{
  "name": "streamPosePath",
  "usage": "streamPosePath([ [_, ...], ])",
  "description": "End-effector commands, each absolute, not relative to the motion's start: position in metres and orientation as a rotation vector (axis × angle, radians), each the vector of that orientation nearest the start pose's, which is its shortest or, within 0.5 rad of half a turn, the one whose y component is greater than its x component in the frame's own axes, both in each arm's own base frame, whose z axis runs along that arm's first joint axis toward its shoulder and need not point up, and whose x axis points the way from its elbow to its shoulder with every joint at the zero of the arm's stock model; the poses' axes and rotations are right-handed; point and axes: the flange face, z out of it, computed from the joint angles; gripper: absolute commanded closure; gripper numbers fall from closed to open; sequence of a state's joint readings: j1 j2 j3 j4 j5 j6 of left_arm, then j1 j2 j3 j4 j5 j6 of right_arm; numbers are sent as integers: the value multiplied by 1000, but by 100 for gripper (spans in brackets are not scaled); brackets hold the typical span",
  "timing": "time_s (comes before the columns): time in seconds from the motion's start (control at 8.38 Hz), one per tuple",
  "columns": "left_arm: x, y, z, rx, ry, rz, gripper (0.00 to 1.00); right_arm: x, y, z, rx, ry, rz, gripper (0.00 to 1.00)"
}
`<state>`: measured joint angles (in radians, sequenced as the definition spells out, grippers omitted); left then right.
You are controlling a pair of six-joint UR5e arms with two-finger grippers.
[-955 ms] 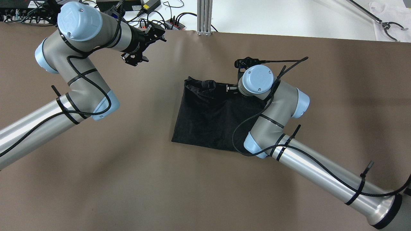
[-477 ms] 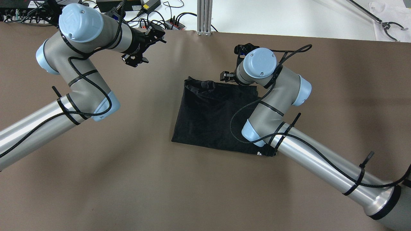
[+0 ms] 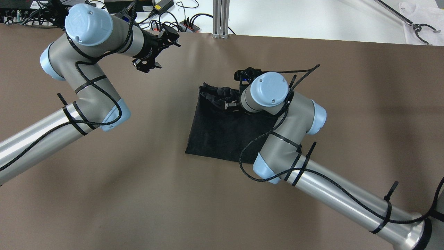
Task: Fold clothes
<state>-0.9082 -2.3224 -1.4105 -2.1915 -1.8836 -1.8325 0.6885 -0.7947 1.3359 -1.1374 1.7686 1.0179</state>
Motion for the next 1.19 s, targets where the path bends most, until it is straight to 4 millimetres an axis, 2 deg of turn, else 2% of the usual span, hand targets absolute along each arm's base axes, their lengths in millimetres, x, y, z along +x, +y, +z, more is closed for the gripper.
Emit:
streamPosePath([
  [0.0,376,-647,197,124,1262,-825,0,-560,-559,237,504,-798,-45,5],
  [0.24,376,-649,198,123,1264,-826,0,-577,-583,215,516,-735,13,5],
  [0.36,376,-649,200,124,1262,-826,0,-588,-601,225,551,-657,48,5],
  [0.48,376,-649,200,125,1260,-826,0,-590,-609,231,577,-614,69,5],
  [0.6,377,-650,204,124,1254,-827,0,-586,-618,233,595,-589,96,5],
  [0.84,380,-652,211,118,1243,-830,0,-574,-643,224,628,-592,201,5],
  [1.07,375,-651,208,125,1252,-837,0,-582,-660,246,672,-601,245,5],
])
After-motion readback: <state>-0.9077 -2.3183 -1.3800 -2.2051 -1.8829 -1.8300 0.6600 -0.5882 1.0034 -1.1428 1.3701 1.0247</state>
